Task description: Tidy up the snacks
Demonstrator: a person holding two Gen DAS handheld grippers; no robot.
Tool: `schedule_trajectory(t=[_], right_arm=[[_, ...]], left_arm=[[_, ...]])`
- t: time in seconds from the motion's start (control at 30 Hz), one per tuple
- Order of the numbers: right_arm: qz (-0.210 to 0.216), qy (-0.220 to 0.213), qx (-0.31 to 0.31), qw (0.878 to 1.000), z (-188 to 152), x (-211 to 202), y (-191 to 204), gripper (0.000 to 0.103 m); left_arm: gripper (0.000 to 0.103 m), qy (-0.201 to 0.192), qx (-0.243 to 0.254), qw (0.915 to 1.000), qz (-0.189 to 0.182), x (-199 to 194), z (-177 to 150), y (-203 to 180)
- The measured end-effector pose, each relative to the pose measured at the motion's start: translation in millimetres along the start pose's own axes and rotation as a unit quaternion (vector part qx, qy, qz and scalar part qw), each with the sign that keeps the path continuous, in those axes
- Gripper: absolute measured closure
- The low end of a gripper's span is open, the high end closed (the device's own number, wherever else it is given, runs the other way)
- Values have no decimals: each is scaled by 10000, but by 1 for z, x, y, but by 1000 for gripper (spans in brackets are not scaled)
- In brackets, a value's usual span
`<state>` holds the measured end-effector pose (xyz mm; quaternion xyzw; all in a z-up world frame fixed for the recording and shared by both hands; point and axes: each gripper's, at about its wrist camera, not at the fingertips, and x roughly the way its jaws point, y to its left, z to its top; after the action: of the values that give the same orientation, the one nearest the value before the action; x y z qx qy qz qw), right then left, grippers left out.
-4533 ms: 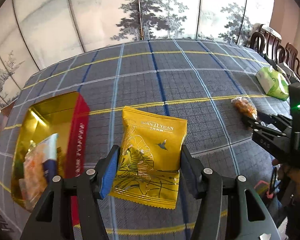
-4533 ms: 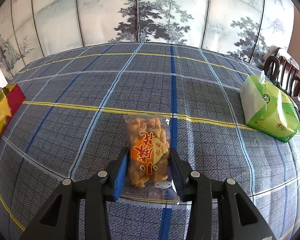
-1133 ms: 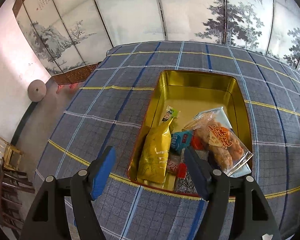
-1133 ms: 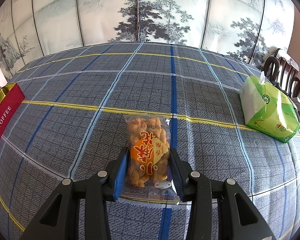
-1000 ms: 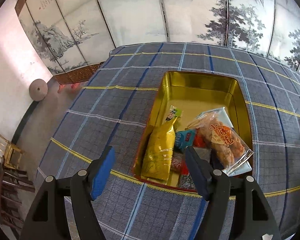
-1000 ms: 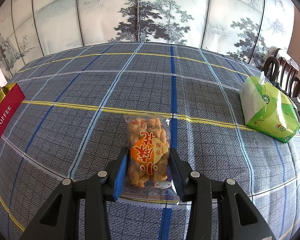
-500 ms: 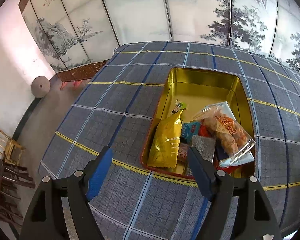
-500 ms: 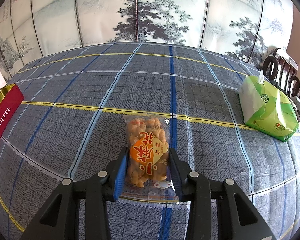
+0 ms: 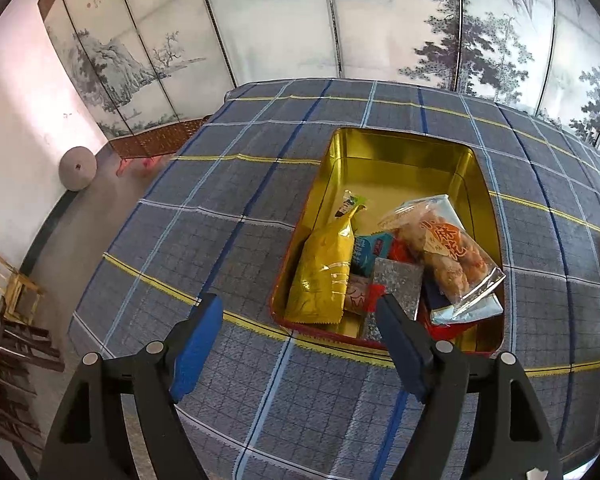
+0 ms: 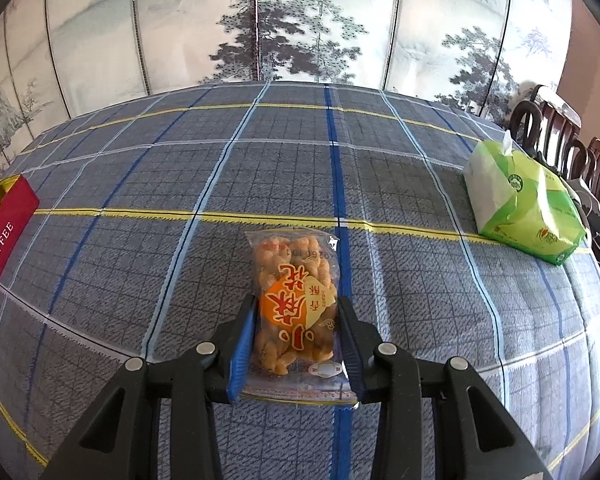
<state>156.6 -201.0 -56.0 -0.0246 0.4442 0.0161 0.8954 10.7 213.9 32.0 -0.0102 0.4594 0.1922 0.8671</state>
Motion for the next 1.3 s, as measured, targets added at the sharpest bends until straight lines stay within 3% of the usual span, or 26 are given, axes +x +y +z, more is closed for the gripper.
schedule_trajectory(t=[0.47, 1.3], right_arm=[[310, -226, -81, 9992, 4, -38, 34, 64], [1635, -429, -972, 9808, 14, -107, 181, 64]], left_arm=[[27, 14, -42, 9999, -95, 2, -9, -8], [27, 13, -372, 9993, 59, -4, -22, 23]])
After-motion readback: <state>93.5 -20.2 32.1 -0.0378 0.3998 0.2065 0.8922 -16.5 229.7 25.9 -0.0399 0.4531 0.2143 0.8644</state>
